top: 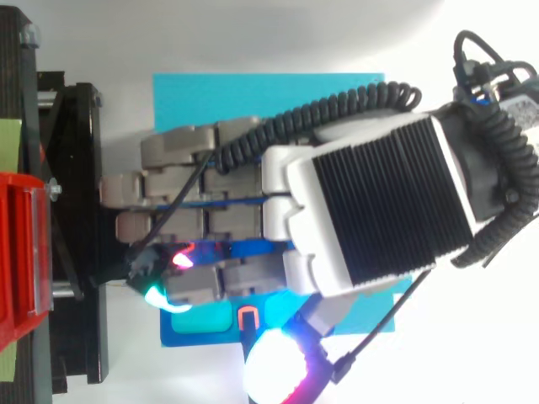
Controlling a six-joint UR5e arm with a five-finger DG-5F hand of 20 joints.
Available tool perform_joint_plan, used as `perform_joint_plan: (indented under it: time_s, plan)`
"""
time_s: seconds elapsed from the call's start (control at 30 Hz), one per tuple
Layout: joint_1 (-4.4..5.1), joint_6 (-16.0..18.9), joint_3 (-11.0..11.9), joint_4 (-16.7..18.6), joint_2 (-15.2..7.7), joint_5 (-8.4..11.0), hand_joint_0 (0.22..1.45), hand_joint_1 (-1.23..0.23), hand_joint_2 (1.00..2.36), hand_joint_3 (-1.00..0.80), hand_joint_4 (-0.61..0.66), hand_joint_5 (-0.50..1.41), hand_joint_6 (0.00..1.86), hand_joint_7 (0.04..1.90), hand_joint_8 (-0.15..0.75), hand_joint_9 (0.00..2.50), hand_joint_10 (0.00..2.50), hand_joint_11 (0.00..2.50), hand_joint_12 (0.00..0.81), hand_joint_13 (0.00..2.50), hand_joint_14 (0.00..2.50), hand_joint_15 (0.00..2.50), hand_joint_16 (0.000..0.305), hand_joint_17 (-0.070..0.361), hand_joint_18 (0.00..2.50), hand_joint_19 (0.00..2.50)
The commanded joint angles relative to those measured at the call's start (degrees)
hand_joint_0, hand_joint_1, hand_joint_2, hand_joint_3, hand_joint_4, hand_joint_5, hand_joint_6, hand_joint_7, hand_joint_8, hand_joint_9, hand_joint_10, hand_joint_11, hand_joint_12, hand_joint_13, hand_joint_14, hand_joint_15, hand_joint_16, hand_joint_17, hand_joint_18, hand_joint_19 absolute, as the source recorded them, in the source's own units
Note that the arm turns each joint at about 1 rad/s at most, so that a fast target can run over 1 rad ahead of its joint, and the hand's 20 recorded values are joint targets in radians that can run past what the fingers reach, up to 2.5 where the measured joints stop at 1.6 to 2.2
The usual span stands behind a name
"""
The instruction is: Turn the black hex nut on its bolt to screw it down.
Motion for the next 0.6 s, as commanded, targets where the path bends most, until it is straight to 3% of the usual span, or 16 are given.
perform_joint_plan:
  time_s: [0.0, 0.17, 0.23, 0.57]
  plan:
    - [1.11, 0.01, -0.01, -0.21, -0.01, 1.13, 0.48, -0.13, 1.0, -0.5, 0.19, -0.04, 0.5, 0.86, 0.238, 0.53, 0.0, 0.0, 0.344, 0.35, 0.0, 0.0, 0.055, 0.123, 0.28, 0.46]
    - [1.73, 0.01, -0.37, -0.21, -0.01, 1.49, 0.49, -0.13, 1.0, -0.5, 0.16, -0.04, 0.5, 0.82, 0.214, 0.54, 0.0, 0.0, 0.33, 0.35, 0.0, 0.0, 0.054, 0.121, 0.27, 0.45]
    - [1.9, 0.01, -1.51, 0.15, -0.01, 1.84, 0.49, -0.13, 1.0, -0.5, 0.16, -0.04, 0.5, 0.82, 0.213, 0.54, 0.0, 0.0, 0.327, 0.35, 0.0, 0.0, 0.053, 0.12, 0.27, 0.46]
    - [1.46, -0.17, -2.65, 0.32, -0.01, 2.19, 0.48, -0.14, 1.0, -0.5, 0.25, -0.04, 0.51, 0.96, 0.251, 0.52, 0.0, 0.0, 0.342, 0.35, 0.0, 0.0, 0.054, 0.121, 0.28, 0.46]
